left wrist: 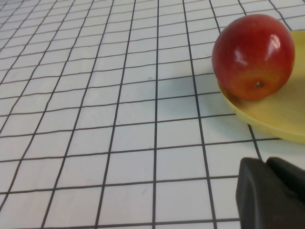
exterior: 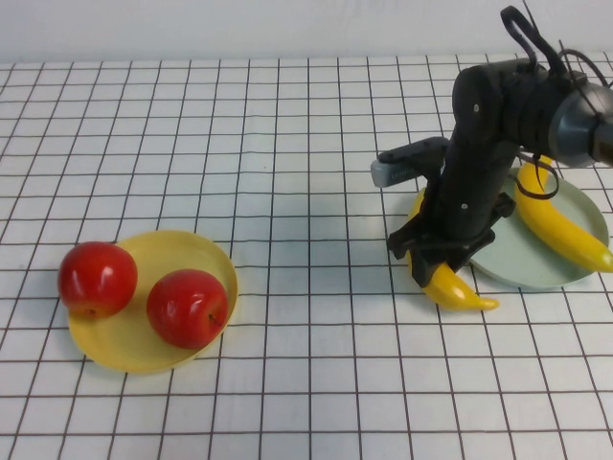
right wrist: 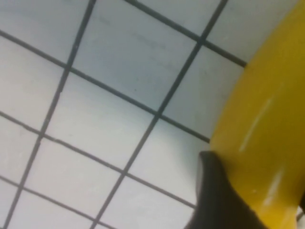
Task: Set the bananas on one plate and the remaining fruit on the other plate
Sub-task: Put another type of fruit in the right plate
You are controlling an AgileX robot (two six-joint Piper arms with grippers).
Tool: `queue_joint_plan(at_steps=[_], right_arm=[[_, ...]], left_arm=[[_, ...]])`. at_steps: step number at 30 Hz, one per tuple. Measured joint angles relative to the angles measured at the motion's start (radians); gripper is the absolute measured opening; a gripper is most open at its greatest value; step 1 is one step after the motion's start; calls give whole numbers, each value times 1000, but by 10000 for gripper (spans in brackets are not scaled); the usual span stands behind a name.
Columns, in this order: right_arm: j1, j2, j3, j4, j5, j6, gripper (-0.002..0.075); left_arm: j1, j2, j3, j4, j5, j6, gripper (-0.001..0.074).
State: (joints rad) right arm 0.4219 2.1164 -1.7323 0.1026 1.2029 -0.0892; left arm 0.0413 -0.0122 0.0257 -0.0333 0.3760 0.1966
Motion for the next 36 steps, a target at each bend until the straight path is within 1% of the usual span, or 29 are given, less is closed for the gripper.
queue_joint_plan(at_steps=[5, 8, 10, 13, 15, 22, 24, 27, 30, 33, 34, 36], right_arm=[[-4, -112, 2, -34, -12, -10, 304], [-39, -186, 2, -51, -7, -13, 304], [-86, -212, 2, -56, 9, -16, 304], [-162, -201, 2, -56, 20, -37, 304], [-192, -176, 7, -56, 20, -54, 304], [-209, -95, 57, -29, -16, -84, 306], [-209, -71, 61, -17, -29, -86, 341], [-209, -58, 61, -7, -46, -88, 426], [-209, -62, 61, -3, -58, -88, 448], [-209, -90, 61, -3, -62, -88, 419], [-209, -110, 61, -3, -62, -88, 395], [-209, -168, 63, -3, -64, -88, 321]], left_arm=[[0, 0, 0, 0, 0, 0, -4], [0, 0, 0, 0, 0, 0, -4], [0, 0, 0, 0, 0, 0, -4], [0, 0, 0, 0, 0, 0, -4], [0, 0, 0, 0, 0, 0, -4], [0, 0, 0, 0, 0, 0, -4], [0, 0, 0, 0, 0, 0, -4], [0, 0, 0, 0, 0, 0, -4], [0, 0, 0, 0, 0, 0, -4], [0, 0, 0, 0, 0, 0, -4], [0, 0, 0, 0, 0, 0, -4], [0, 0, 0, 0, 0, 0, -4]])
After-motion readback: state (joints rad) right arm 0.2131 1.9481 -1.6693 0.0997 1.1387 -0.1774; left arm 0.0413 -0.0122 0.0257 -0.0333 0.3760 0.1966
